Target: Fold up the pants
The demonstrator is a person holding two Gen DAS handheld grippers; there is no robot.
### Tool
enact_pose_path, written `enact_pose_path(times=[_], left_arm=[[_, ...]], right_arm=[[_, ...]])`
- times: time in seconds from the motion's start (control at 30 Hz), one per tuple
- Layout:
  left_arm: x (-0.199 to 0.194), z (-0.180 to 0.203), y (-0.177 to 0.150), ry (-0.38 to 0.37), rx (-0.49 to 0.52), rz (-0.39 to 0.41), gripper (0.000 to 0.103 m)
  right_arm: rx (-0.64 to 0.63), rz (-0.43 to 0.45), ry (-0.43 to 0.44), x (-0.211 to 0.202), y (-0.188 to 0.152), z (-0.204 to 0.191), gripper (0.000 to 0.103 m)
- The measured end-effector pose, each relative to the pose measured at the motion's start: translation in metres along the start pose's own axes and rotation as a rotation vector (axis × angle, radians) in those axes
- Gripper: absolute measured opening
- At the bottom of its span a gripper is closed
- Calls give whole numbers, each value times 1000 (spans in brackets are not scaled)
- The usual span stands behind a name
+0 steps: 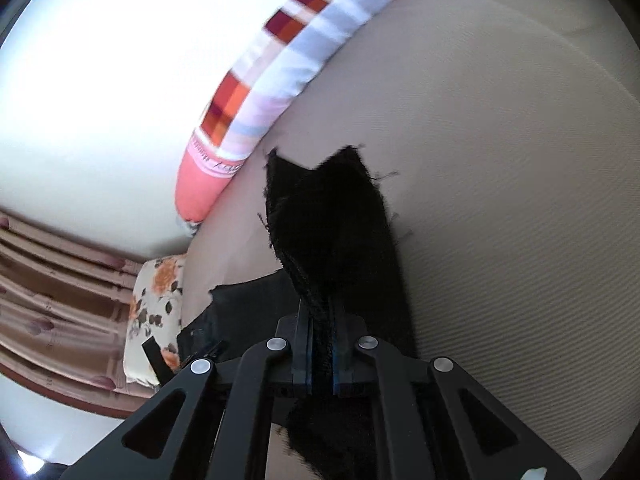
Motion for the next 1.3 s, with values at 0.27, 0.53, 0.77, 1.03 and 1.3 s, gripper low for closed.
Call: enact_pose_path(times=[0.27,0.53,0.77,1.03,1.3], left_arm=[[-27,-34,-1,-15,-63,58,76],[-53,-73,-8,-14,-115,106,76],[-65,-94,-15,-46,-170,138,76],[-69,-92,-19,-110,-160,144,76],[-71,-74,-13,-218,-155,135,76]], right_arm=[[-45,-101,14,67,-16,-68,7],[-139,-224,34,160,-51,-135,7],[-233,-360,5,240,-87,-173,7],[-322,-433,-89,292,-123,-187,14],[-352,-412,-71,272,-121,-198,38]])
Point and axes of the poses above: each gripper's, at about its wrist camera, not at the fingertips, and x roughly the way its jaws point, z to its right, y to its top, the point moved 5 cm from there along x, roughly the way its jaws point, and after that the axes turned 6 degrees about x, right-handed, at the moved point
